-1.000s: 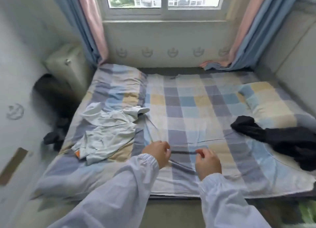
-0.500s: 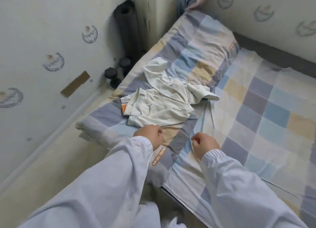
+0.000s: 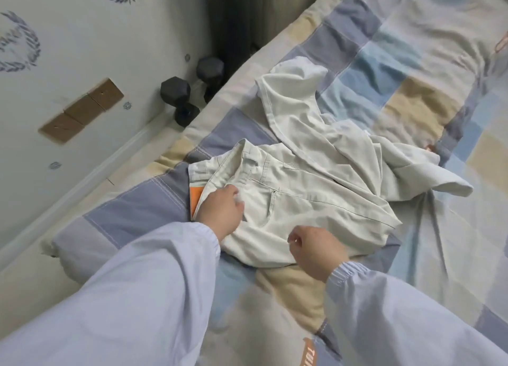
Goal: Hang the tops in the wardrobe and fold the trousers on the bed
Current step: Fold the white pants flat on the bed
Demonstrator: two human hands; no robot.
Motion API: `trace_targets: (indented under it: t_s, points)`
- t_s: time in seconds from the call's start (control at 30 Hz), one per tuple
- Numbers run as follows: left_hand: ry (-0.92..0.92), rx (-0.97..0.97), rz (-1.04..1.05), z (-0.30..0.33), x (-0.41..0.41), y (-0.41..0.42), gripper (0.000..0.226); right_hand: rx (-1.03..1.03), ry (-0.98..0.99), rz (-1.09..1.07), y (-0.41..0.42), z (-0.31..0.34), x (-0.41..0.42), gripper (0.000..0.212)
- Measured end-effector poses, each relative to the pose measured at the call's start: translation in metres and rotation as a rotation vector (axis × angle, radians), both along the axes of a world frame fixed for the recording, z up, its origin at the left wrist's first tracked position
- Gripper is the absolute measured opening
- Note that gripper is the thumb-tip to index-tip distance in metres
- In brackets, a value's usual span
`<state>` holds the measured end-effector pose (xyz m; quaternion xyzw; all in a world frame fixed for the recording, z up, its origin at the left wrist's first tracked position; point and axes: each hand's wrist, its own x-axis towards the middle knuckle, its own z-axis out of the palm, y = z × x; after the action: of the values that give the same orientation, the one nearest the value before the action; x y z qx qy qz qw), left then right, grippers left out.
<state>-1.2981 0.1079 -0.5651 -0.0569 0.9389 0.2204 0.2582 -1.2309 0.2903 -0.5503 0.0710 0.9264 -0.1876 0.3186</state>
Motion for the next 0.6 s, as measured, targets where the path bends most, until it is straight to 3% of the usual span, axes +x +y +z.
trace_targets:
  t_s: [0.1,0.2,0.3,0.4,0.5,0.6]
  points:
    - [0.121,0.094,0.083,-0.035,-0.022,0.011,0.051,-0.006,0.028,-0.012,-0.013,-0.031,-0.015,0.026]
    - [0.053,0.008,0.078,-0.052,-0.032,0.013,0.053,-0.072,0.037,-0.071,-0.017,-0.043,-0.023,0.026]
    - [0.041,-0.021,-0.067,-0.032,-0.021,0.016,0.038,-0.313,0.042,-0.338,-0.022,-0.029,-0.027,0.030]
    - [0.007,0.068,-0.279,0.006,0.000,0.034,0.025,-0.524,-0.001,-0.638,-0.035,-0.003,-0.034,0.057]
    - [0.010,0.160,-0.476,0.038,0.016,0.051,0.010,-0.454,0.117,-0.864,-0.034,0.022,-0.044,0.037]
    - [0.202,0.321,-0.569,0.059,0.026,0.046,0.025,-0.386,0.252,-0.956,-0.014,0.057,-0.041,0.043]
